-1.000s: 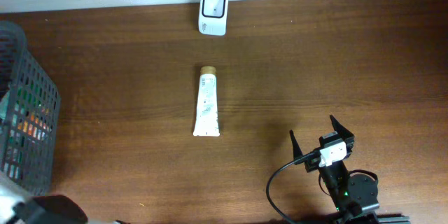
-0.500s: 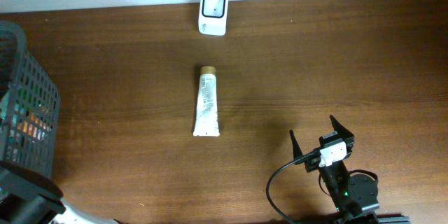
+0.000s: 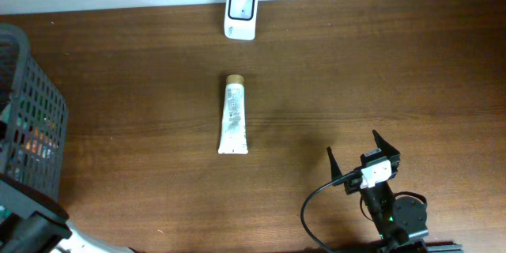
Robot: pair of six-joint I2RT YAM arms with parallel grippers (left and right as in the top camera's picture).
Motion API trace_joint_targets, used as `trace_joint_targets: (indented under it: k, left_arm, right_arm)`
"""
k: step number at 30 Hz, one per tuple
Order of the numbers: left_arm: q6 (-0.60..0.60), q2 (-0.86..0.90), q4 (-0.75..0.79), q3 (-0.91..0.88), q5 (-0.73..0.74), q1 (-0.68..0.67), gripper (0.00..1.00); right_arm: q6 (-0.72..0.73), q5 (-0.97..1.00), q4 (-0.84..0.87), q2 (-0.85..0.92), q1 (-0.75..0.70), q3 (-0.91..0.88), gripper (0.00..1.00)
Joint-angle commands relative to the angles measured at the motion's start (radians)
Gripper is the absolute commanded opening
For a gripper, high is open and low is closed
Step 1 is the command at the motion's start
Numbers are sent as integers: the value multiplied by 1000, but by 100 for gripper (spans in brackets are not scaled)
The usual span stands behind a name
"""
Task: Scan the item barcode
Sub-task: 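Return the left gripper to the basket and grasp the orange juice box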
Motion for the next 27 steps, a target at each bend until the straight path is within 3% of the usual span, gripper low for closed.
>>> trace_joint_targets:
  k: [1, 9, 11, 16, 19, 20, 27]
  left_arm:
    - [24, 18, 34, -44, 18, 7, 52]
    - [24, 87, 85, -79, 18, 6, 38]
    - [24, 122, 89, -79, 18, 6, 29]
    - [24, 183, 104, -79, 18, 6, 25]
    - [24, 185, 108, -79, 18, 6, 3]
    - [24, 185, 108, -79, 18, 6, 0]
    - [23, 169, 71, -44, 18, 6, 0]
  right_arm:
    - [1, 2, -5, -7, 6, -5, 98]
    - [1, 2, -5, -7, 6, -5, 98]
    - [1, 2, -5, -7, 6, -5, 98]
    - [1, 2, -5, -7, 6, -5, 98]
    - [1, 2, -5, -7, 6, -5, 98]
    - [1, 2, -5, -7, 6, -5, 98]
    - [1, 2, -5, -7, 6, -5, 98]
